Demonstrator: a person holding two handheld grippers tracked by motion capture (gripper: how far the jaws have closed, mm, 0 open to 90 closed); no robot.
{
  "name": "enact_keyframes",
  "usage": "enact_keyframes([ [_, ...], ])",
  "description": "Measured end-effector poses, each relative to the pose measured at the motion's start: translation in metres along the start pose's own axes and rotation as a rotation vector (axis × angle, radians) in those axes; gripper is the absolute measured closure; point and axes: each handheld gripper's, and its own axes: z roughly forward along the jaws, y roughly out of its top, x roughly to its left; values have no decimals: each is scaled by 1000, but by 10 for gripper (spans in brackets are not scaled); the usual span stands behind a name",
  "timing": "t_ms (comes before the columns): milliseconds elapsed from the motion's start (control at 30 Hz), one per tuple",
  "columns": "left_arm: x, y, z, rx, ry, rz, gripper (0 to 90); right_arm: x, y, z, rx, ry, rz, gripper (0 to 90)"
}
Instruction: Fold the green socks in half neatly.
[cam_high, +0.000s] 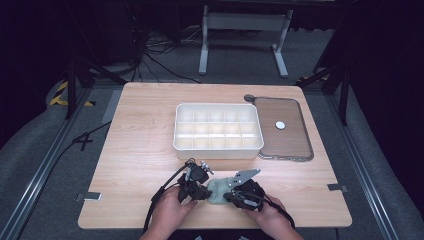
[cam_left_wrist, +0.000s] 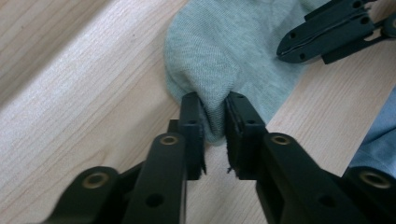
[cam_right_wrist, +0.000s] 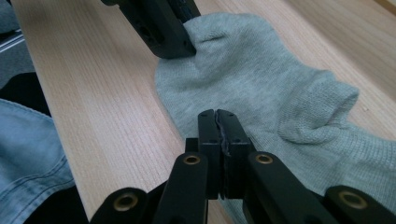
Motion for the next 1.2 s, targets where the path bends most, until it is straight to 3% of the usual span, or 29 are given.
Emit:
enact_keyframes([
  [133, -1, 1, -2, 8, -26, 3, 809, -5, 2, -6, -24, 9, 29, 890],
  [167, -1, 1, -2, 9, -29, 12, 809, -6, 2, -10, -47, 6, 38, 890],
  [200, -3, 2, -3, 16, -21, 20, 810, -12, 3, -19, -110, 6, 78, 891],
  [233, -3, 2, -3, 14, -23, 22, 809, -14, 4, -19, -114, 7, 82, 891],
  [367, -5, 3, -4, 15, -33, 28, 809, -15, 4, -13, -77, 4, 87, 891],
  [433, -6, 3, -6, 6, -45, 33, 810, -14, 4, 2, -19, -17, 78, 892],
  [600, -7, 3, -15, -43, -65, 40, 809, -11, 3, 3, -36, -18, 83, 893],
  [733, -12, 7, -19, -109, -77, 68, 806, -5, 4, 8, -57, 28, 103, 892],
  [867, -22, 11, -16, -93, -39, 110, 810, 1, 5, 11, -65, 24, 93, 888],
  [967, -21, 9, -18, -79, -42, 106, 812, -3, 5, 7, -51, 34, 108, 852],
  [1033, -20, 8, -20, -70, -33, 104, 813, -10, 2, -5, -71, 27, 132, 845],
  [1100, -19, 8, -22, -56, -32, 98, 814, -17, -3, -17, -88, 9, 150, 856],
  [1200, -20, 10, -24, -46, -25, 108, 815, -27, -12, -29, -58, -31, 169, 879],
])
